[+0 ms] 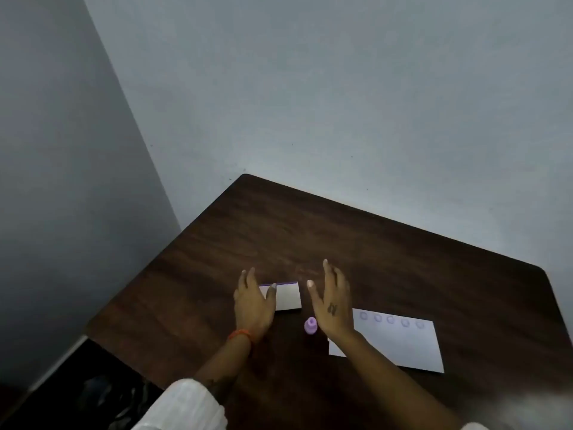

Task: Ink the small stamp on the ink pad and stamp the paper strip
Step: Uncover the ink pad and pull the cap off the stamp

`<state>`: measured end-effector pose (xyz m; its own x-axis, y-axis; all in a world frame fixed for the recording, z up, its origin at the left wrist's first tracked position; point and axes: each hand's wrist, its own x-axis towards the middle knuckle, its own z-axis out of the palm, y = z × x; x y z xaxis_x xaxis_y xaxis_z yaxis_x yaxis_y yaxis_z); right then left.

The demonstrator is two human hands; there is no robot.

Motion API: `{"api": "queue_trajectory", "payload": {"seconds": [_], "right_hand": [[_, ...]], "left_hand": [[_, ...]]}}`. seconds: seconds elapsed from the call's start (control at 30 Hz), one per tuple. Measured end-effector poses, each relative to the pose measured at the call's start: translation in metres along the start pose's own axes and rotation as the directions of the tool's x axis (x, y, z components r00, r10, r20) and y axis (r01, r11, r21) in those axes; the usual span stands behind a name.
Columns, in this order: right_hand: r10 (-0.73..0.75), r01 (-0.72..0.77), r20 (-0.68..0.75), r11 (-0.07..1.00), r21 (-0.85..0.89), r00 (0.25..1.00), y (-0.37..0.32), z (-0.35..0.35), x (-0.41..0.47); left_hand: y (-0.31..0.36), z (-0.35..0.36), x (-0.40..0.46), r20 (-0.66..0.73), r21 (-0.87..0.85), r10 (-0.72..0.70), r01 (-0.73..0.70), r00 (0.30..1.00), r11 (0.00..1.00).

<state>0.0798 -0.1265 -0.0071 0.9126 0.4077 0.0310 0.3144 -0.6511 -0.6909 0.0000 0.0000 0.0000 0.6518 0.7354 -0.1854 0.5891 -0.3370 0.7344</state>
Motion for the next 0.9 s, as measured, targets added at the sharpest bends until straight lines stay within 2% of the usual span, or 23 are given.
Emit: {"api": "queue_trajectory", "payload": {"seconds": [0.13,0.2,0.37,0.5,0.9], "right_hand": [[0.101,-0.102,0.114,0.995,0.004,0.988,0.000,0.010,0.012],[0.152,-0.154,0.177,0.988,-0.005,0.972,0.000,0.017,0.016],[0.215,-0.214,0.264,0.976,-0.032,0.940,0.003,0.028,0.022],[0.177,-0.170,0.282,0.984,-0.050,0.943,0.005,0.034,0.024],[0.182,-0.172,0.188,0.983,-0.066,0.965,-0.001,0.034,0.026]], "left_hand": [[-0.006,0.001,0.011,0.062,-0.032,-0.205,0.208,0.977,0.978],[-0.008,0.004,0.015,0.095,-0.014,-0.249,0.252,0.964,0.968],[-0.008,0.008,0.021,0.137,0.047,-0.249,0.245,0.959,0.968],[-0.007,0.012,0.023,0.160,0.053,-0.199,0.193,0.967,0.980],[0.004,0.009,0.020,0.150,0.061,-0.202,0.195,0.968,0.979]]}}
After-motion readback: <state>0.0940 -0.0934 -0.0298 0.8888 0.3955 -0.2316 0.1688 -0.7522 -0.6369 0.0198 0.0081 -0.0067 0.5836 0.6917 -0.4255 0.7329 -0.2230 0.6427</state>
